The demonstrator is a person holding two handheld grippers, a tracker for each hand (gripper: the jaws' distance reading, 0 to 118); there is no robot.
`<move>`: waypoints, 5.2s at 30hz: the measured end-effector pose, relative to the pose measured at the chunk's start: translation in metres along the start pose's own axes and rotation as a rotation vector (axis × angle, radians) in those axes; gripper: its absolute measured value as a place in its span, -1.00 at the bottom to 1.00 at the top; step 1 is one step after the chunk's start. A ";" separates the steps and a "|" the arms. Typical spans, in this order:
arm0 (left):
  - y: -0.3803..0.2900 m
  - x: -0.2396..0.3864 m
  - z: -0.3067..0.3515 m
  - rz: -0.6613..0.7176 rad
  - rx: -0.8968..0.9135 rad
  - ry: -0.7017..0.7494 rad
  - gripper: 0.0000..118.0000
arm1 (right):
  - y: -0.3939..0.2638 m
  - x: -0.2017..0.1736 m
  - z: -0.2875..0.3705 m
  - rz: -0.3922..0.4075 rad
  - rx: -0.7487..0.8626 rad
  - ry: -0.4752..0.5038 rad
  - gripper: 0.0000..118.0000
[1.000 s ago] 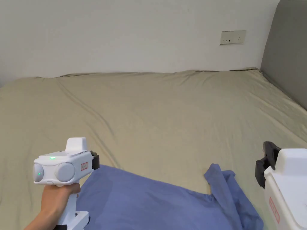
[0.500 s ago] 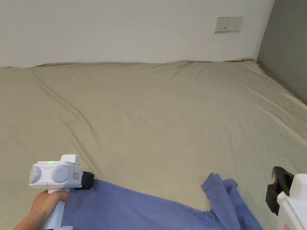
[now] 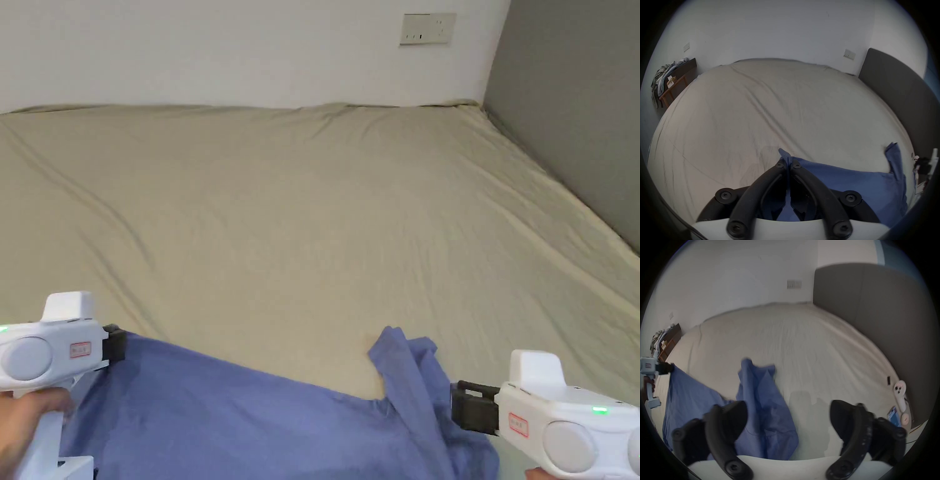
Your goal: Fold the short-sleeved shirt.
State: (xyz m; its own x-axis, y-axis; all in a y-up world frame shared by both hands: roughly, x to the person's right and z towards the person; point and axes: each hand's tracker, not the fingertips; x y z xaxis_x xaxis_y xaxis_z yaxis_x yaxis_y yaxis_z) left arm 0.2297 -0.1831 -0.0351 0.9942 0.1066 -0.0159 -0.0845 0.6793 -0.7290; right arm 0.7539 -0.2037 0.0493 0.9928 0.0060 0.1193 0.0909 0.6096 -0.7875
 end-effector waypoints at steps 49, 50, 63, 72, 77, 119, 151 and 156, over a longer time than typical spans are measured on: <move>0.223 -0.024 0.280 0.167 0.839 0.198 -0.96 | 0.300 -0.063 0.268 0.298 1.054 -0.173 -0.94; 0.217 -0.026 0.265 0.162 0.815 0.198 -0.96 | 0.297 -0.062 0.253 0.287 1.028 -0.161 -0.94; 0.057 -0.044 0.095 0.158 0.420 0.209 -0.96 | 0.165 -0.033 0.072 0.110 0.579 0.033 -0.94; -0.085 -0.069 0.095 0.170 0.220 0.238 -0.96 | 0.011 -0.017 0.070 0.147 0.374 0.109 -0.94; -0.161 -0.076 0.130 0.209 0.150 0.239 -0.96 | -0.059 0.004 0.088 0.158 0.293 0.138 -0.94; -0.169 0.044 0.287 -0.045 0.652 0.195 0.33 | -0.107 -0.066 0.253 0.184 0.755 0.007 0.76; -0.294 -0.080 0.195 0.188 -0.116 0.166 0.61 | -0.118 -0.045 0.226 0.166 0.628 -0.030 -0.97; -0.305 -0.075 0.180 0.175 -0.125 0.079 -0.83 | -0.131 -0.029 0.216 0.131 0.550 -0.048 -0.95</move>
State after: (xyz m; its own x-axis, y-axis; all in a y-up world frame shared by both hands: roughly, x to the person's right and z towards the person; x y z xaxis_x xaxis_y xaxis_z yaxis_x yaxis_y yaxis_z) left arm 0.1687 -0.2672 0.3117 0.9676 0.1544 -0.1998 -0.2523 0.5594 -0.7896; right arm 0.6964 -0.1128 0.2797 0.9873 0.1376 0.0793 -0.0993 0.9245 -0.3679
